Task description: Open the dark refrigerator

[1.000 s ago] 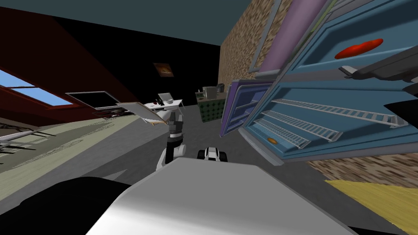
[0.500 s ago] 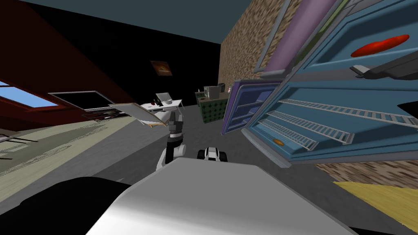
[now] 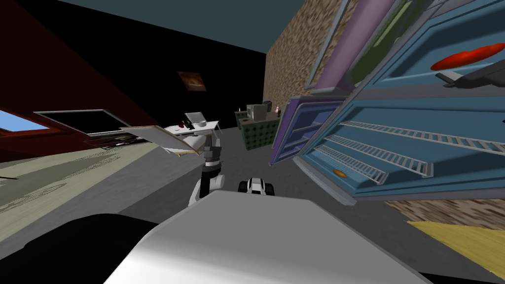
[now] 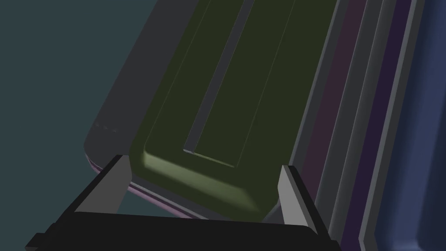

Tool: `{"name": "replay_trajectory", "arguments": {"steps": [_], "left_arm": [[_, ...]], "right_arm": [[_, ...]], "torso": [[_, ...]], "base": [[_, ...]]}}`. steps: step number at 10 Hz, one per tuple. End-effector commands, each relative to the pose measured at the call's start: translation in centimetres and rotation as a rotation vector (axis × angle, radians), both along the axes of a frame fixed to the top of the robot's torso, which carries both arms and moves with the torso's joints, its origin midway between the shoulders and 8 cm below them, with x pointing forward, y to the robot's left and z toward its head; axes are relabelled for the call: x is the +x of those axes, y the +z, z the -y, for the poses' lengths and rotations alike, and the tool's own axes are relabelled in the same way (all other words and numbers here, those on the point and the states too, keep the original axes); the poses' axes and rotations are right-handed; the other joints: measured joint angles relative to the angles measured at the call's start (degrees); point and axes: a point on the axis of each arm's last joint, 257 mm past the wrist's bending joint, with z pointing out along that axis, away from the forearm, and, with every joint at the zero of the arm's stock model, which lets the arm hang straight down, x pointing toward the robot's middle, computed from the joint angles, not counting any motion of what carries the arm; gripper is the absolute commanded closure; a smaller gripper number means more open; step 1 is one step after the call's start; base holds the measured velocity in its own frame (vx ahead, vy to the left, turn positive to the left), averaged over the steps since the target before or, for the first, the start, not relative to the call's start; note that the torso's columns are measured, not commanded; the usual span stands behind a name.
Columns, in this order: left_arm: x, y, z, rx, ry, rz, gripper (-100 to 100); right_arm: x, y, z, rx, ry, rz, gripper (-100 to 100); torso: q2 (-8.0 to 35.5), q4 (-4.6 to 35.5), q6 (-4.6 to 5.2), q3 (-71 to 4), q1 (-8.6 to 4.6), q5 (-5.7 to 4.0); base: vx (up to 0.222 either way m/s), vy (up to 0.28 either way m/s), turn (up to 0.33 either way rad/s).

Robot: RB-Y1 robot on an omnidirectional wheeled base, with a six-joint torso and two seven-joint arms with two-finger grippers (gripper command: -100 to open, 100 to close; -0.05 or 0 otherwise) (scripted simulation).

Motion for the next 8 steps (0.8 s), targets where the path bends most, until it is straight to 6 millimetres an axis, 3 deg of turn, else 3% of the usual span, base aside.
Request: {"name": "replay_trajectory", "arguments": {"steps": [1,2,6,8], "left_arm": [[0.0,0.0,0.0,0.000,0.000,0.000,0],[0.0,0.0,0.0,0.000,0.000,0.000,0],[0.0,0.0,0.0,0.000,0.000,0.000,0],[0.0,0.0,0.0,0.000,0.000,0.000,0]], "right_arm": [[-0.1,0.5,0.1,0.001,0.001,0.008,-100],[0.1,2.1,-0.4,0.001,0.018,0.006,-100],[0.5,5.5,-1.6,0.000,0.055,0.006,-100],[0.4,5.3,-1.6,0.000,0.053,0.007,-100]], "torso": [[0.1,0.0,-0.01,0.1,0.17,0.05],[0.2,0.1,0.00,0.1,0.30,0.10],[0.0,0.0,-0.02,0.0,0.34,0.12],[0.0,0.0,-0.02,0.0,0.29,0.10]], "base": [[0.023,-0.002,0.003],[0.038,-0.002,-0.127],[0.045,0.013,-0.097],[0.026,0.007,-0.020]]}}
